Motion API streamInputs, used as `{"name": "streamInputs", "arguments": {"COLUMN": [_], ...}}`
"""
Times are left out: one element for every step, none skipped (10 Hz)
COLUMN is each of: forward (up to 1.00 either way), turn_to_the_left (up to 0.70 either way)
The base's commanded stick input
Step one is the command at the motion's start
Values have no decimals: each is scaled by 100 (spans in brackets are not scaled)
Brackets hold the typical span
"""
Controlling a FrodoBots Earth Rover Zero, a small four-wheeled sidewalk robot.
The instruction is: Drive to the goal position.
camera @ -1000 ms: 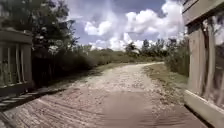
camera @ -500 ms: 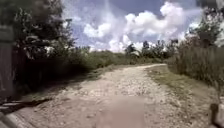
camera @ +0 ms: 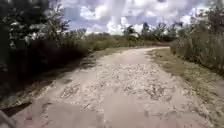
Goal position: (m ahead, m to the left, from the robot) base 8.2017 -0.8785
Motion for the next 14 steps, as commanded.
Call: {"name": "streamInputs", "arguments": {"forward": [85,85,85,85,85,85,85,85,85,85,85,85,85,85], "turn_to_the_left": [0,0,0,0,0,0,0,0,0,0,0,0,0,0]}}
